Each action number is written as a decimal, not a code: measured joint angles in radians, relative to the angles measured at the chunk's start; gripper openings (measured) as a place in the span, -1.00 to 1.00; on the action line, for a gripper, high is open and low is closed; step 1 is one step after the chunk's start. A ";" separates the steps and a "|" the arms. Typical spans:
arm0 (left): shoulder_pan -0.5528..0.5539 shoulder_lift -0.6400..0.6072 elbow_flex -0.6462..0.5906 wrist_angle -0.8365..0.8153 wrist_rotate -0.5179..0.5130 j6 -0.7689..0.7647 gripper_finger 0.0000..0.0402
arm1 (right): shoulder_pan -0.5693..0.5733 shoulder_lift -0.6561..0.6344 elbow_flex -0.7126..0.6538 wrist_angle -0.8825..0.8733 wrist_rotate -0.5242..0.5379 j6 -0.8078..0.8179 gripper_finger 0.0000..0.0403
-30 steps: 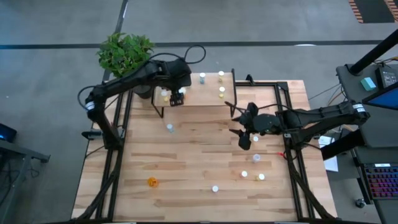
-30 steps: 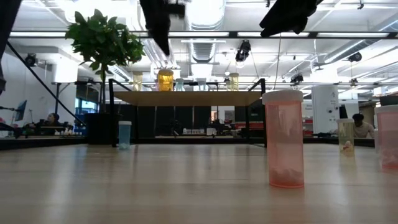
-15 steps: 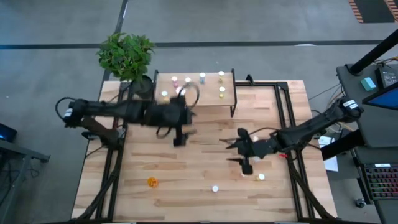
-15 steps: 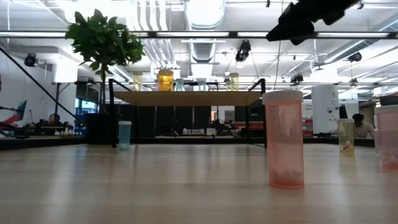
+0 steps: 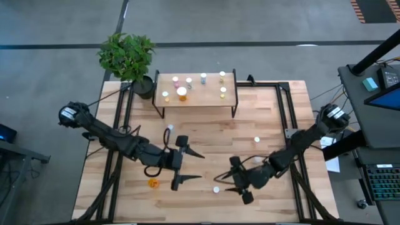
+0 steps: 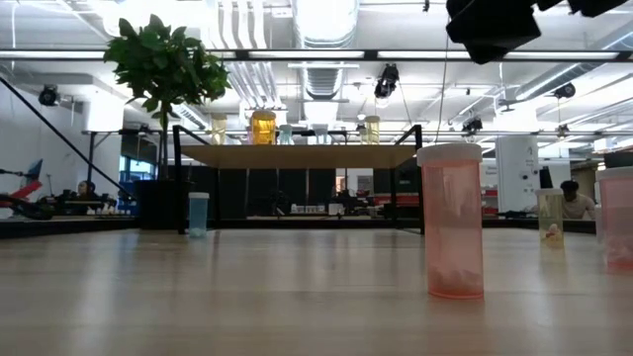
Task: Pick and place medicine bottles onto shelf by color
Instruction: Put the pink pill bottle on the shelf, then put the orange pill bottle on the shelf
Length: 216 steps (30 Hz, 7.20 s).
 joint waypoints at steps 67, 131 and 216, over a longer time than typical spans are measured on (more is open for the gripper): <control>-0.019 -0.056 -0.112 0.200 -0.145 0.005 0.47 | -0.038 0.283 0.081 0.090 -0.063 0.054 -0.20; -0.015 -0.575 -0.485 0.211 -0.200 0.295 0.47 | -1.003 0.189 0.675 -0.538 -0.066 -0.072 -0.42; -0.058 -0.301 -0.418 -0.416 0.013 -1.281 0.47 | -0.341 -0.052 0.365 -0.672 -0.110 0.030 0.01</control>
